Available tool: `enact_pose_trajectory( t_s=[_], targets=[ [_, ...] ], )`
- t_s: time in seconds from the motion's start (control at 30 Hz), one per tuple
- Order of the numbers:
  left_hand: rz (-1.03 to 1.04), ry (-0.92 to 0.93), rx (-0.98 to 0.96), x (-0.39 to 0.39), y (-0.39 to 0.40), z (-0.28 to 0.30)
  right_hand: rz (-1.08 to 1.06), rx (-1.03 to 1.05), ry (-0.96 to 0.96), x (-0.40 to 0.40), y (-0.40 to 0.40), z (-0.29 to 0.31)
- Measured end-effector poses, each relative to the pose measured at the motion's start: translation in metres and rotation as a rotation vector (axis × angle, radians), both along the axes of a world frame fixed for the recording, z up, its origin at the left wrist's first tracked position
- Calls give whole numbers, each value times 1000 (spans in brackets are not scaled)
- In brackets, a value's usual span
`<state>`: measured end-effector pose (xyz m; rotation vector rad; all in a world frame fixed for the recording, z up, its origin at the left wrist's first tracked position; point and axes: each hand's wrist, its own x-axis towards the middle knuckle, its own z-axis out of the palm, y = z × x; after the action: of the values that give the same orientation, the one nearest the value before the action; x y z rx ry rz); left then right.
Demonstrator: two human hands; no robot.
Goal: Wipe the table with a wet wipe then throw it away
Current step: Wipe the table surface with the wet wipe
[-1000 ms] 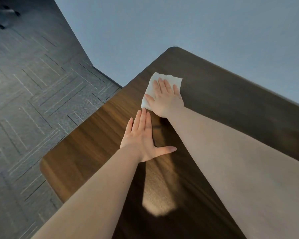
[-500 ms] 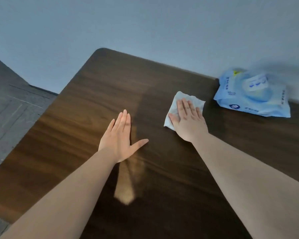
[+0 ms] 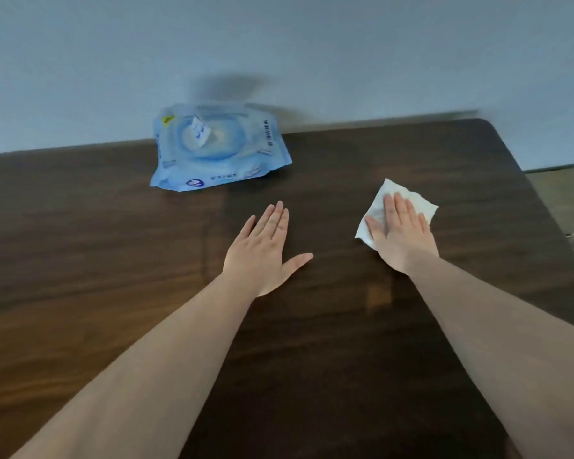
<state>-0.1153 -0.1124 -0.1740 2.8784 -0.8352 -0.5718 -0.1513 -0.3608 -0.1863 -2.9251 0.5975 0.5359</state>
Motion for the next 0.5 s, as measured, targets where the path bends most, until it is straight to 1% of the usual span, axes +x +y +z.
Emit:
enact_pose_trajectory(
  t_s=[0.1, 0.2, 0.3, 0.4, 0.5],
  targets=[
    [-113, -7, -9, -2, -65, -7, -123, -10, 11, -17, -65, 0],
    [-120, -57, 7, -3, -100, -17, -198, -22, 19, -26, -107, 0],
    [-94, -108, 33, -1, -109, -22, -249, -22, 5, -25, -132, 1],
    [-90, -102, 60, -1, -111, -20, -293, -15, -7, -19, -140, -1],
    [-76, -98, 45, -1, -111, -20, -311, -22, -9, -16, -138, -1]
  ],
)
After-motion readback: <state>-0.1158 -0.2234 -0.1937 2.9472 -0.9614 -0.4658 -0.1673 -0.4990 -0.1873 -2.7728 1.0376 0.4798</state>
